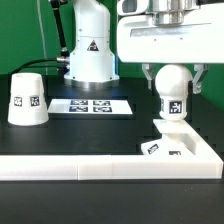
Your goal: Assemble lamp
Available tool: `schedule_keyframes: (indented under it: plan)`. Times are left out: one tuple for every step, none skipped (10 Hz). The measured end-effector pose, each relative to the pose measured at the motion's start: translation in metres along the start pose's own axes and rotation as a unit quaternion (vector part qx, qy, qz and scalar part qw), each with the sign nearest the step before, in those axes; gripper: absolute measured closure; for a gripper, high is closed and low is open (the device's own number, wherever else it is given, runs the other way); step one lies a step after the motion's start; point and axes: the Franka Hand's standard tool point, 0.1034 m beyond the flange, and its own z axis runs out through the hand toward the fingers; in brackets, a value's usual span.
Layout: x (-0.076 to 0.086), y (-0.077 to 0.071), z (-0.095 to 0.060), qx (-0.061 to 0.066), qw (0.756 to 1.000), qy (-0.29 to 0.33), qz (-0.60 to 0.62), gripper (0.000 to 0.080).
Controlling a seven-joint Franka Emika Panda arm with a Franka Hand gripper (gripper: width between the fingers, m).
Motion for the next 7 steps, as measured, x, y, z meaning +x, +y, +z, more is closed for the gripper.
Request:
schedule_keyframes:
  plan:
    - [-0.0016,-0.0012,0.0005,0.002,0.998,-0.007,0.055,0.0222]
    - [-0.0029,-0.002,0.0009,0.004,0.994,-0.012,0.104,0.0222]
    - [-0.0039,-0.0032,0.0014,0.004,0.989,-0.018,0.147,0.0222]
    - [-0.0036,-0.0047,0.0011,0.002,0.985,-0.022,0.17,0.0222]
    - [-0.0047,-0.0068,0.0006,0.004,0.979,-0.024,0.202,0.0222]
    - [-0.0065,-0.0075,0.001,0.005,0.976,-0.027,0.218,0.0159]
    - [-0.0066,-0.0075,0.0011,0.005,0.979,-0.027,0.2,0.0118]
